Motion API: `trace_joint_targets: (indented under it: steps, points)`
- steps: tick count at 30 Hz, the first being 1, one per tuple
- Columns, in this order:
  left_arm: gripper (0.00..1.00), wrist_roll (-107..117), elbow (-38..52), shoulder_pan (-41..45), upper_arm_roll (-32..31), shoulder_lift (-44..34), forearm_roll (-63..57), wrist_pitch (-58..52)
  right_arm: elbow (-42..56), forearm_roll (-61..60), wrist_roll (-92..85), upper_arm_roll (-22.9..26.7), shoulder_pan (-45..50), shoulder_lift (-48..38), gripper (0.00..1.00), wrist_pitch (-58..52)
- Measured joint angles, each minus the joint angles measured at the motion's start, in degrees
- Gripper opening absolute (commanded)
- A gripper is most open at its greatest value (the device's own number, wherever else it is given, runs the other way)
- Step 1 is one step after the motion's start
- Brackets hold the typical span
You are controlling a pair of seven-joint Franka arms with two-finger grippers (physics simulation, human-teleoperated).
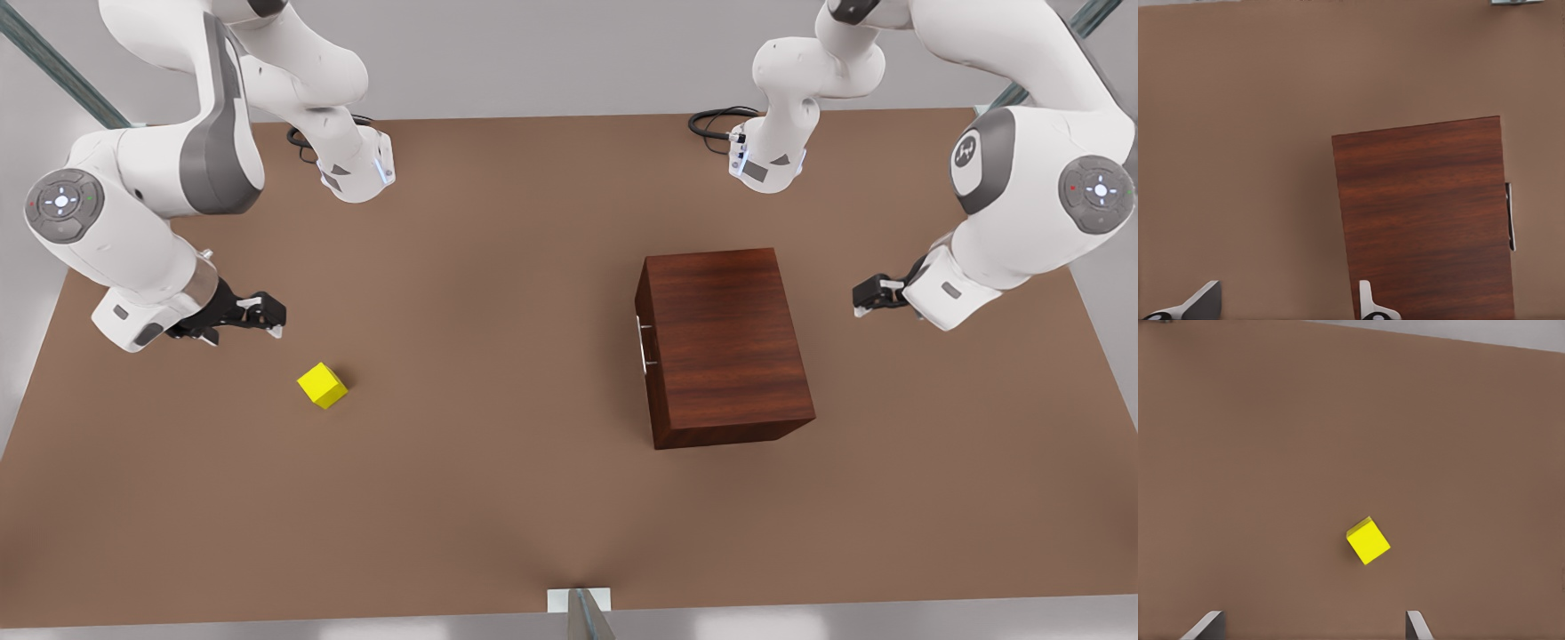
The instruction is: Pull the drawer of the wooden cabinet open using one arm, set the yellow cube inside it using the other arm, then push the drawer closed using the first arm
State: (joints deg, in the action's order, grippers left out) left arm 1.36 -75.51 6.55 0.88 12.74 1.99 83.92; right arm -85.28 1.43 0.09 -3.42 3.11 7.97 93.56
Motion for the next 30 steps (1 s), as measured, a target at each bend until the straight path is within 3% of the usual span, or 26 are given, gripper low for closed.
trace_joint_targets:
  steps: [3,8,12,17,21,22,24,30]
  points:
    - [1.00,0.0,0.3,5.1,0.1,2.4,-1.5,0.5,0.0,0.0,0.0,0.0,0.0,0.0,1.00,0.1]
    - [1.00,7.4,0.5,29.1,-0.1,9.9,-6.2,1.7,0.0,0.0,0.1,-0.1,0.0,0.0,1.00,0.2]
    - [1.00,17.6,1.1,39.6,0.1,18.2,-7.7,5.7,-0.7,0.1,0.1,-0.2,0.0,1.2,1.00,1.4]
    - [1.00,28.9,1.2,40.6,0.2,23.2,-11.5,9.8,-9.5,-0.6,0.1,-2.4,0.2,6.1,1.00,9.3]
    - [0.94,36.0,1.2,40.4,0.3,25.5,-14.9,12.1,-17.7,-0.7,-0.7,-2.8,-0.6,6.0,1.00,16.8]
    - [0.83,37.5,1.1,40.4,0.3,25.7,-15.4,12.5,-18.7,-0.7,-1.4,-2.8,-1.1,6.0,1.00,18.3]
    - [0.71,40.3,1.1,40.2,0.3,26.2,-16.2,13.1,-20.3,-0.7,-3.1,-2.9,-1.7,6.1,1.00,20.5]
    - [0.70,46.8,1.1,39.1,0.3,26.4,-16.9,13.9,-21.3,0.5,-7.5,-2.9,-2.4,9.7,1.00,24.2]
